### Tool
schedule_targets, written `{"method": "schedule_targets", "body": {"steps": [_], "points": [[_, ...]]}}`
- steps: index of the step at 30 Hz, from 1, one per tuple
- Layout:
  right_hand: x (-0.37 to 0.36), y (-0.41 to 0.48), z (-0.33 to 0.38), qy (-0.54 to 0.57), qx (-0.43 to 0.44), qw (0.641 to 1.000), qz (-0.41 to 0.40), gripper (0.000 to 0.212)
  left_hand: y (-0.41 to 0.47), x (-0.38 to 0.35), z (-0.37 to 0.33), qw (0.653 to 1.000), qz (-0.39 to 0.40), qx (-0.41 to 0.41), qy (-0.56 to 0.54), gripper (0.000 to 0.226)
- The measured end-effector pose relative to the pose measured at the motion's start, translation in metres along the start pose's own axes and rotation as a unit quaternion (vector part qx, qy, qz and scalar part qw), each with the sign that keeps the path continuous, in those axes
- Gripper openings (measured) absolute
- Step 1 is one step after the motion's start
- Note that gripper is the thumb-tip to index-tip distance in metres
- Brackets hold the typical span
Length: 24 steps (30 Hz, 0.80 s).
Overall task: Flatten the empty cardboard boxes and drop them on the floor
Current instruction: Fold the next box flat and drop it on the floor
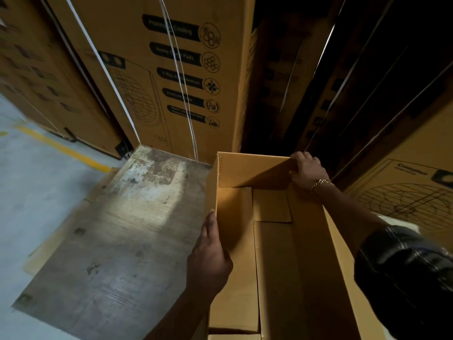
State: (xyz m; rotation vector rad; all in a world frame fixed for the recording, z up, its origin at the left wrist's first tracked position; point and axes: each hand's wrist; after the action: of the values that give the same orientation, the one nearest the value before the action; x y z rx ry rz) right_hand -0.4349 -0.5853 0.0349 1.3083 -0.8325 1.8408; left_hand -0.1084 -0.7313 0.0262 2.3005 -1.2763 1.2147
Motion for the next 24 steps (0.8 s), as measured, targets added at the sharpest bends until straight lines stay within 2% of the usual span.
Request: {"method": "schedule_targets", "body": {"steps": [2,6,8,15,19,20,22,23,24], "points": [[0.001,-0.005,0.002,0.005,-0.015,1.0,0.008,0.062,0.001,0.003,-0.003,1.0,0.01,0.011,0.02,0.098],[-0.007,-0.035,0.004,0.039,-0.048,0.998,0.003,0.096,0.001,0.008,-0.009,0.998,0.024,0.023,0.046,0.102],[-0.01,-0.062,0.004,0.05,-0.056,0.997,0.0,0.104,0.0,0.008,-0.011,0.997,0.02,0.026,0.063,0.103],[-0.017,-0.236,0.005,0.165,-0.094,0.981,0.039,0.091,-0.006,0.012,-0.013,0.996,0.005,0.02,0.092,0.098],[-0.021,-0.34,-0.001,0.191,-0.122,0.962,0.149,0.092,-0.02,0.014,0.002,0.997,0.04,0.051,0.044,0.099],[-0.02,-0.363,-0.002,0.222,-0.132,0.951,0.168,0.1,-0.034,0.012,0.01,0.996,0.054,0.067,0.038,0.1],[-0.033,-0.393,-0.012,0.302,-0.152,0.927,0.162,0.141,-0.076,0.002,0.03,0.993,0.069,0.094,0.013,0.103],[-0.047,-0.404,-0.021,0.328,-0.16,0.918,0.153,0.154,-0.103,-0.005,0.042,0.992,0.068,0.111,-0.01,0.105],[-0.055,-0.416,-0.022,0.348,-0.167,0.91,0.151,0.15,-0.13,-0.012,0.055,0.989,0.065,0.133,-0.028,0.106]]}}
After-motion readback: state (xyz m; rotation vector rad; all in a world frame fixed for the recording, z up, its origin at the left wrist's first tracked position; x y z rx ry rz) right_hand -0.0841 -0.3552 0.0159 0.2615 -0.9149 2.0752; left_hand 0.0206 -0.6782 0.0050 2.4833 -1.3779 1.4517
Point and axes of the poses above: each hand's wrist, its own y-axis towards the middle knuckle, its own x-axis out of the back of the hand, z = x × y, and after that the axes turned 7 degrees about x, right-handed
